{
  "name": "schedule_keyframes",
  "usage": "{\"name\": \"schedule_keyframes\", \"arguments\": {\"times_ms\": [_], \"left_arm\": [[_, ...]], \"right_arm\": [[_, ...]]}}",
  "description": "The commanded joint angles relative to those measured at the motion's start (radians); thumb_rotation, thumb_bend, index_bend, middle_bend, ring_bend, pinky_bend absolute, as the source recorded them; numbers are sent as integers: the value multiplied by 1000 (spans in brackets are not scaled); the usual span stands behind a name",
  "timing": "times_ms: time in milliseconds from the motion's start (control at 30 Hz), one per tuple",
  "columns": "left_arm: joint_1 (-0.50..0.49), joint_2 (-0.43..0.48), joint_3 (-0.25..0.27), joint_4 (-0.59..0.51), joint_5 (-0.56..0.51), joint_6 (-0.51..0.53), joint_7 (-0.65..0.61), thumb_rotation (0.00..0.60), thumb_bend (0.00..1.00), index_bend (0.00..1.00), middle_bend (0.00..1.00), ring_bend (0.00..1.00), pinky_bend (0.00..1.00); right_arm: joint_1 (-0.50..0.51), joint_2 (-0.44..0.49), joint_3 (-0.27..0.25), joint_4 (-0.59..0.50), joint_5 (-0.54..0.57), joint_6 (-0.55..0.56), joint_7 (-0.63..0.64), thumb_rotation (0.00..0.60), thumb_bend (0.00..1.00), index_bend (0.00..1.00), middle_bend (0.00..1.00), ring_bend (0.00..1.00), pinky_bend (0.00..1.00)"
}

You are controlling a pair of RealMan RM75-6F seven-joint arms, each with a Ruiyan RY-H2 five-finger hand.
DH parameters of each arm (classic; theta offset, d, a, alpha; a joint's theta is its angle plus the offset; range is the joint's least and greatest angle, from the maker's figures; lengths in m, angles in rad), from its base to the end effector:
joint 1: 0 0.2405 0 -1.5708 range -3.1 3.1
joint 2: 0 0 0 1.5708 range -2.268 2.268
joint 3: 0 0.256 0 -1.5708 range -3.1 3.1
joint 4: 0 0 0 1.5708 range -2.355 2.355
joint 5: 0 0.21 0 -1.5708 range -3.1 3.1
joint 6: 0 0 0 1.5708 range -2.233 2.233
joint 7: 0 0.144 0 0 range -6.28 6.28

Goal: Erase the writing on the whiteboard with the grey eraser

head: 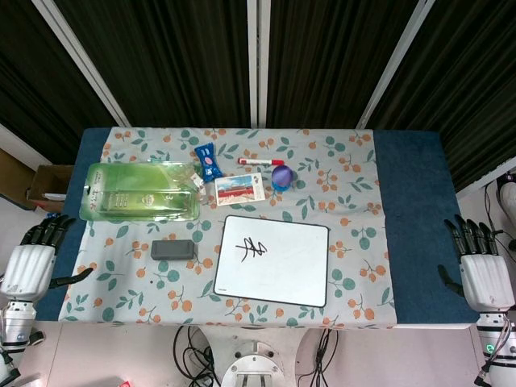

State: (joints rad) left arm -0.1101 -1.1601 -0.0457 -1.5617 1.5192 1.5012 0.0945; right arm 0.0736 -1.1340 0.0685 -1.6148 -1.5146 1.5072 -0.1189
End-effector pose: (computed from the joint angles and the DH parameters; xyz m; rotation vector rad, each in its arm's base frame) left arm -0.3096 0.1885 0.1510 -1.4364 -0.7908 -0.8650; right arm -0.3064 -0.1812 0.1588 1.3992 -0.7982 0.8557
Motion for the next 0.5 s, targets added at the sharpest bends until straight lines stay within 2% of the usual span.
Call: {"name": "schedule_keyframes", "arguments": {"times_ms": [33,400,500], "left_arm": [[0,5,-2,-4,3,3,0,419,0,152,131,102,200],[-10,7,17,-20,13,-34,1,424,0,153,131,103,200],[-27,-12,24,-10,43,-47,2,456,0,153,131,104,201]], "right_arm": [[-1,-1,2,-1,1,2,3,600,221,0,0,0,0],[-4,-3,0,6,0,4,11,600,221,0,0,0,0],[-4,-3,1,6,-1,6,17,600,222,0,0,0,0]]}}
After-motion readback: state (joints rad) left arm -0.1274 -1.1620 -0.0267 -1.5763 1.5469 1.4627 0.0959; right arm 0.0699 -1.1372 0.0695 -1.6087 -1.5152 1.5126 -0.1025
